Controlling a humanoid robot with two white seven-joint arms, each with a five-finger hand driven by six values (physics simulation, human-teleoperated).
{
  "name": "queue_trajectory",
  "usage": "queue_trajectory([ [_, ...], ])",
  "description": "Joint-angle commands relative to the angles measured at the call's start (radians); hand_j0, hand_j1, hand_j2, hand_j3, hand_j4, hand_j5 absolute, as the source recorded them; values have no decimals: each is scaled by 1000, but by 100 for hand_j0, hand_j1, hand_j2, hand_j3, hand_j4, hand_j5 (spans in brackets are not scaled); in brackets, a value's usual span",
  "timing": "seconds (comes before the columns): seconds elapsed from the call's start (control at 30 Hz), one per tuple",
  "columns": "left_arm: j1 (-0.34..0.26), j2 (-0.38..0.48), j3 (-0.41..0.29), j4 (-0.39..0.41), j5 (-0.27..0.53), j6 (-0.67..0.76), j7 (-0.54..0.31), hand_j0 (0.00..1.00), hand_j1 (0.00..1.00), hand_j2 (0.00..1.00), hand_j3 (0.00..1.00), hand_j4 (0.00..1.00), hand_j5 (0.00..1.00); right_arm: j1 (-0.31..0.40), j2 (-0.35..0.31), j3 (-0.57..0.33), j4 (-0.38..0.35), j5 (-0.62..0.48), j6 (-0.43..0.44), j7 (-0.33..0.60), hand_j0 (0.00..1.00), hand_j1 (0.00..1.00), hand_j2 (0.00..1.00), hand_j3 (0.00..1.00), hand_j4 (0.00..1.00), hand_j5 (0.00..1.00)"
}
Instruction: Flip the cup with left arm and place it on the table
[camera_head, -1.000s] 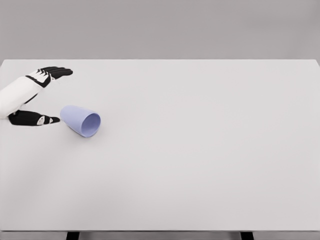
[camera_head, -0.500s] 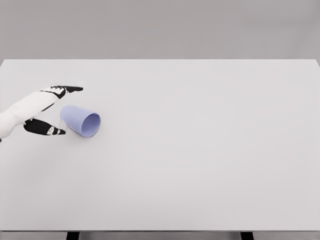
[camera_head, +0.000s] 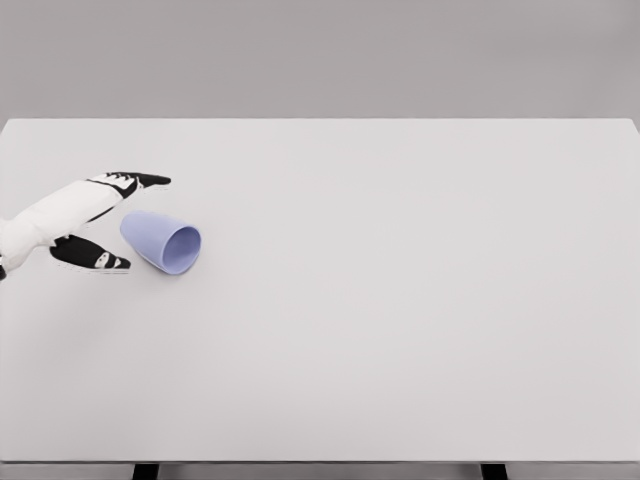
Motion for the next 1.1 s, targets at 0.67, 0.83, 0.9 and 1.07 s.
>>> queue_trajectory([
  [0.67, -87, -62, -131, 119, -45, 2, -49, 100, 100, 100, 100, 100, 100, 0, 0, 0, 0, 0, 0, 0, 100, 100, 100, 100, 100, 100],
  [0.83, -100, -66, -133, 128, -60, 2, -61, 100, 100, 100, 100, 100, 100, 0, 0, 0, 0, 0, 0, 0, 100, 100, 100, 100, 100, 100],
  [0.9, -104, -82, -133, 146, -62, 2, -63, 100, 100, 100, 100, 100, 100, 0, 0, 0, 0, 0, 0, 0, 100, 100, 100, 100, 100, 100],
  [1.07, -150, -95, -174, 178, -71, 2, -63, 100, 100, 100, 100, 100, 100, 0, 0, 0, 0, 0, 0, 0, 100, 100, 100, 100, 100, 100],
])
